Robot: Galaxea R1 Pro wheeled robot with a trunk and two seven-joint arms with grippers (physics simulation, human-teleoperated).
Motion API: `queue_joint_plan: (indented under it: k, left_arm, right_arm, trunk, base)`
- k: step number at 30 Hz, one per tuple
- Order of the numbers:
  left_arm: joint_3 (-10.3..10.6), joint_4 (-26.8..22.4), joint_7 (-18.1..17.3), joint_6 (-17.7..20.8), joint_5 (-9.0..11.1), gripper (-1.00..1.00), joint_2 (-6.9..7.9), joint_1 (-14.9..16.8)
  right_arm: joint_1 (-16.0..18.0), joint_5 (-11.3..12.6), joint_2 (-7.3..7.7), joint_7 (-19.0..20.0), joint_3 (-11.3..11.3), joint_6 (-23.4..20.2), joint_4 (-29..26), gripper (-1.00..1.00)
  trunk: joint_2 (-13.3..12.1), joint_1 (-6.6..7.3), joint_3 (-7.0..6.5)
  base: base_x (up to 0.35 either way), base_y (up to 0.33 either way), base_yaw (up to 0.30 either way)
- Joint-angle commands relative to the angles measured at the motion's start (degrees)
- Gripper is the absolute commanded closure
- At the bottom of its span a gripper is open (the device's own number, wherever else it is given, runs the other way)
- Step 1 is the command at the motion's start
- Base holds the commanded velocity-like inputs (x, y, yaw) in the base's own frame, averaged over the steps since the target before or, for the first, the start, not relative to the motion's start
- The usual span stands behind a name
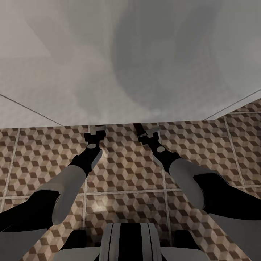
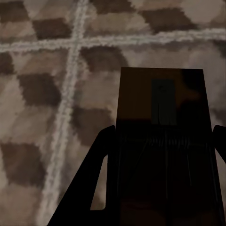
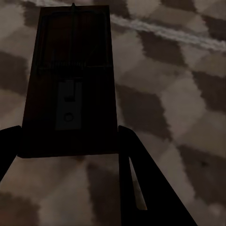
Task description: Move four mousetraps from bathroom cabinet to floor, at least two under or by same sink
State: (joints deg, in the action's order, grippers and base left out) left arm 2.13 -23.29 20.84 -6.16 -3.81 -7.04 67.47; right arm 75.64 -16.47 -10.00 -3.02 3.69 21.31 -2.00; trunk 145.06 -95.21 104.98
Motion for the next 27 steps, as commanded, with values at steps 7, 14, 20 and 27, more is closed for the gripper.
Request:
queue_joint_plan:
  k: [7, 14, 20, 27]
  left_arm:
    - [0.2, 0.2, 0.6, 0.0, -0.5, 1.00, 0.01, 0.0]
    - [0.2, 0.2, 0.6, 0.0, -0.5, 1.00, 0.01, 0.0]
    - [0.2, 0.2, 0.6, 0.0, -0.5, 1.00, 0.08, 0.0]
    - [0.2, 0.1, 0.6, 0.0, -0.5, 1.00, 0.09, 0.0]
  right_arm:
    - [0.0, 0.0, 0.00, -0.1, 0.4, 0.2, 0.1, -1.00]
    - [0.0, 0.0, 0.00, -0.1, 0.4, 0.2, 0.1, -1.00]
    - [0.0, 0.1, 0.00, -0.1, 0.4, 0.2, 0.1, -1.00]
    - [0.0, 0.1, 0.00, -0.1, 0.4, 0.3, 0.1, -1.00]
  trunk:
    - [0.0, 0.01, 0.02]
    - [0.0, 0.01, 0.02]
    - [0.0, 0.01, 0.02]
    - [0.0, 0.01, 0.02]
  base:
    - [0.000, 0.000, 0.000]
    - [0.000, 0.000, 0.000]
    - [0.000, 0.000, 0.000]
    - [0.000, 0.000, 0.000]
